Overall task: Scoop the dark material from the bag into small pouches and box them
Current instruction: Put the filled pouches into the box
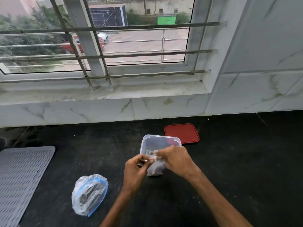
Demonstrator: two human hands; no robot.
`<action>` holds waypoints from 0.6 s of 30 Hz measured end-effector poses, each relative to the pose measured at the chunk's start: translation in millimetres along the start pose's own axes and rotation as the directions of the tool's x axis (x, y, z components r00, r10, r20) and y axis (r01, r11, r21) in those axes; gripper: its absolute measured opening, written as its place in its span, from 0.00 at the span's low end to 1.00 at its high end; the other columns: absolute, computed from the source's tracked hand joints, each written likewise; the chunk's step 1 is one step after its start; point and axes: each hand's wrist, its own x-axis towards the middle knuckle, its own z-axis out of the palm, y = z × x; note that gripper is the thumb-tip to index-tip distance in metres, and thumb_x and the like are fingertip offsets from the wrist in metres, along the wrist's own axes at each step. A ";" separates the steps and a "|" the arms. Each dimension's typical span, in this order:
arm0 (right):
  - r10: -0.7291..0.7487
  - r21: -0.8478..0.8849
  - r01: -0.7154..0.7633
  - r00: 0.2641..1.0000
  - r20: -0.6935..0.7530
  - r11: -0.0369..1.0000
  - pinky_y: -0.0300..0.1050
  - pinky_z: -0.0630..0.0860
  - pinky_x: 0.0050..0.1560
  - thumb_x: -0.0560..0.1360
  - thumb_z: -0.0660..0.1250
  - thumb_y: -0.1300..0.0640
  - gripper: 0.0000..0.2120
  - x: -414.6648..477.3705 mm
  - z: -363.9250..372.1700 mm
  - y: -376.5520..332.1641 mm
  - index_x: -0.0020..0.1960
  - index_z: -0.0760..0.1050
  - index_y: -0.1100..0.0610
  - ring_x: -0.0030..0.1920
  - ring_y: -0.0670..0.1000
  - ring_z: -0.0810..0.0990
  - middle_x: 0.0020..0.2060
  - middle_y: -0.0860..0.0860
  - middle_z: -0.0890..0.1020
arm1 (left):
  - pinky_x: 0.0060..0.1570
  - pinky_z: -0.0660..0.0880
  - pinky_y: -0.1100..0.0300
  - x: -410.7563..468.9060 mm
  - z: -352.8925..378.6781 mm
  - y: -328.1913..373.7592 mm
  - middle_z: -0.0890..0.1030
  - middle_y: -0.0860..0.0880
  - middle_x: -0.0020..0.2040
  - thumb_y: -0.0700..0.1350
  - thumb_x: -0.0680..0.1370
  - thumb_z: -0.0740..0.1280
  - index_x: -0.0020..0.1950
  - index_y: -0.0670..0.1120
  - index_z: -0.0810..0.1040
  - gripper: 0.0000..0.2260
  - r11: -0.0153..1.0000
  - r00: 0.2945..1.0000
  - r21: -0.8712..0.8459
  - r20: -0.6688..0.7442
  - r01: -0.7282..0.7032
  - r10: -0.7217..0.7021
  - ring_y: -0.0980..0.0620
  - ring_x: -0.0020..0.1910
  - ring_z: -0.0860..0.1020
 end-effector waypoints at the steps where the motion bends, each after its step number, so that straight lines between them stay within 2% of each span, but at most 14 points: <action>1: -0.025 -0.077 0.020 0.998 -0.059 0.997 0.42 0.74 0.38 0.68 0.75 0.41 0.15 5.8 -0.2 1.7 0.49 0.82 0.48 0.41 0.47 0.83 0.40 0.46 0.85 | 0.37 0.78 0.54 3.5 1.9 2.1 0.85 0.50 0.38 0.41 0.74 0.75 0.40 0.47 0.83 0.04 1.000 1.000 -0.006 -0.017 -0.007 0.007 0.49 0.37 0.82; 3: -0.015 -0.123 -0.008 0.982 -0.189 0.992 0.41 0.76 0.33 0.64 0.79 0.44 0.14 14.1 3.1 6.7 0.46 0.82 0.49 0.35 0.47 0.83 0.36 0.46 0.85 | 0.38 0.79 0.56 10.5 1.8 5.5 0.84 0.51 0.42 0.41 0.75 0.73 0.44 0.47 0.82 0.02 0.999 0.998 -0.027 -0.060 -0.025 0.023 0.49 0.40 0.82; 5: 0.030 -0.089 -0.057 0.961 -0.274 0.994 0.42 0.82 0.35 0.67 0.80 0.57 0.14 20.0 7.7 16.4 0.51 0.83 0.52 0.37 0.48 0.84 0.39 0.48 0.86 | 0.42 0.80 0.61 15.0 -1.9 0.3 0.84 0.54 0.47 0.43 0.76 0.73 0.53 0.49 0.81 0.07 1.000 0.997 -0.009 -0.080 -0.004 0.004 0.54 0.44 0.81; 7: 0.063 -0.109 -0.093 0.965 -0.256 0.990 0.44 0.83 0.40 0.69 0.76 0.65 0.17 24.2 16.3 25.1 0.56 0.83 0.53 0.41 0.50 0.85 0.43 0.50 0.86 | 0.45 0.80 0.60 14.6 -4.0 -17.3 0.83 0.55 0.48 0.43 0.76 0.73 0.54 0.52 0.79 0.09 0.996 0.995 0.039 -0.059 0.086 -0.084 0.56 0.47 0.81; 9: 0.107 -0.137 -0.123 0.987 -0.122 0.983 0.46 0.82 0.48 0.73 0.68 0.69 0.19 26.2 34.8 34.9 0.59 0.82 0.53 0.49 0.53 0.84 0.49 0.52 0.86 | 0.45 0.82 0.56 10.0 -1.1 -39.4 0.83 0.54 0.46 0.44 0.74 0.75 0.52 0.53 0.78 0.10 0.973 0.980 0.117 -0.015 0.200 -0.199 0.55 0.46 0.82; 11: 0.195 -0.095 -0.181 0.967 0.162 0.979 0.49 0.78 0.55 0.77 0.61 0.67 0.18 25.1 51.3 42.4 0.63 0.79 0.54 0.57 0.56 0.82 0.55 0.54 0.84 | 0.46 0.82 0.52 5.3 4.7 -57.9 0.83 0.55 0.45 0.46 0.70 0.78 0.51 0.53 0.76 0.14 0.949 0.966 0.179 -0.020 0.259 -0.260 0.58 0.44 0.82; 12: 0.234 -0.037 -0.234 0.927 0.293 0.972 0.51 0.78 0.56 0.79 0.60 0.63 0.14 23.8 58.1 45.9 0.62 0.78 0.55 0.57 0.57 0.81 0.55 0.55 0.84 | 0.46 0.81 0.53 3.3 7.3 -63.5 0.83 0.56 0.44 0.47 0.69 0.79 0.51 0.54 0.75 0.16 0.938 0.962 0.216 -0.041 0.272 -0.270 0.60 0.44 0.82; 13: 0.256 0.028 -0.284 0.898 0.356 0.958 0.53 0.78 0.55 0.81 0.59 0.58 0.11 22.1 63.0 48.9 0.58 0.79 0.56 0.55 0.59 0.81 0.53 0.55 0.84 | 0.46 0.80 0.54 1.6 10.1 -65.6 0.83 0.58 0.43 0.48 0.68 0.79 0.51 0.54 0.74 0.17 0.928 0.959 0.240 -0.063 0.283 -0.276 0.62 0.43 0.81; 15: 0.285 0.082 -0.332 0.894 0.346 0.940 0.53 0.78 0.50 0.83 0.58 0.52 0.11 20.2 68.2 51.9 0.53 0.77 0.57 0.49 0.59 0.81 0.49 0.55 0.83 | 0.45 0.80 0.57 -0.7 14.3 -64.6 0.83 0.60 0.41 0.48 0.68 0.79 0.48 0.56 0.74 0.16 0.921 0.956 0.260 -0.089 0.292 -0.278 0.65 0.42 0.81; 18: 0.300 0.134 -0.315 0.946 0.121 0.940 0.51 0.79 0.52 0.82 0.60 0.48 0.12 14.9 62.0 46.4 0.60 0.77 0.52 0.53 0.54 0.82 0.54 0.52 0.83 | 0.40 0.79 0.60 -4.8 18.5 -62.0 0.83 0.60 0.38 0.47 0.71 0.77 0.43 0.57 0.77 0.10 0.924 0.970 0.298 -0.058 0.241 -0.234 0.64 0.40 0.82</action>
